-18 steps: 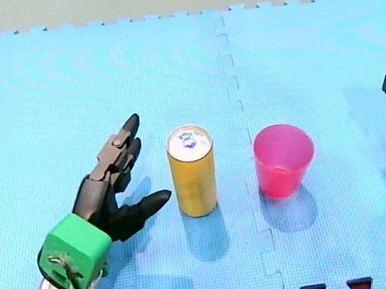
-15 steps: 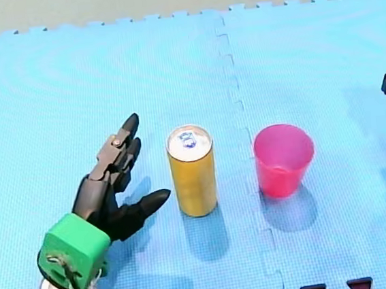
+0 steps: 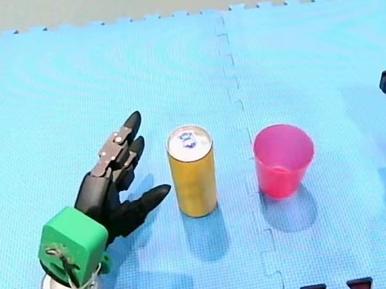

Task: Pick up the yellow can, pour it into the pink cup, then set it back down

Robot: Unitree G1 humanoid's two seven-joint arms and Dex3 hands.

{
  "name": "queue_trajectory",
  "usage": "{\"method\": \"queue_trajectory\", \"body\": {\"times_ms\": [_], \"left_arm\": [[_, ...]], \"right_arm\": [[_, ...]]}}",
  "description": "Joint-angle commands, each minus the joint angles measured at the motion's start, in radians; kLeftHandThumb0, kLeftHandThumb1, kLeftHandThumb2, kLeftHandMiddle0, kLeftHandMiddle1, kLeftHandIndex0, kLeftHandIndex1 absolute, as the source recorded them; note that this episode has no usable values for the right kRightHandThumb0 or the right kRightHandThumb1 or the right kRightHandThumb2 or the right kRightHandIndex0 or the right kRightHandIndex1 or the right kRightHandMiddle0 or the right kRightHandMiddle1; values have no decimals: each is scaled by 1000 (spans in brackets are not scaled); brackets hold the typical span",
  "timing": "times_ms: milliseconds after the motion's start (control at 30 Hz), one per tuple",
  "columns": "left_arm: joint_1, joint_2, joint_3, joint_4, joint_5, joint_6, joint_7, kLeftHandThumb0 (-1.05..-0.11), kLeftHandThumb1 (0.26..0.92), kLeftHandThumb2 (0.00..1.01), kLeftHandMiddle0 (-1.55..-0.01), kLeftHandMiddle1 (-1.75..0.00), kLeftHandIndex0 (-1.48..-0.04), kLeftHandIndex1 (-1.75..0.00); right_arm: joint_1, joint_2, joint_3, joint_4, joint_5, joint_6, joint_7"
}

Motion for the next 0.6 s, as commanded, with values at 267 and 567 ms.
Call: {"method": "queue_trajectory", "body": {"times_ms": [267,567], "left_arm": [[6,-16,6,-5,-13,8,-10,-1048,763,0,-186,-1,-193,-2],[-16,0,-6,-3,15,86,11,-1000,697,0,-238,-20,-204,-12]], "right_arm": [[-5,-6,-9,1,8,-3,13],[-4,-9,-8,-1,5,-4,14]]}}
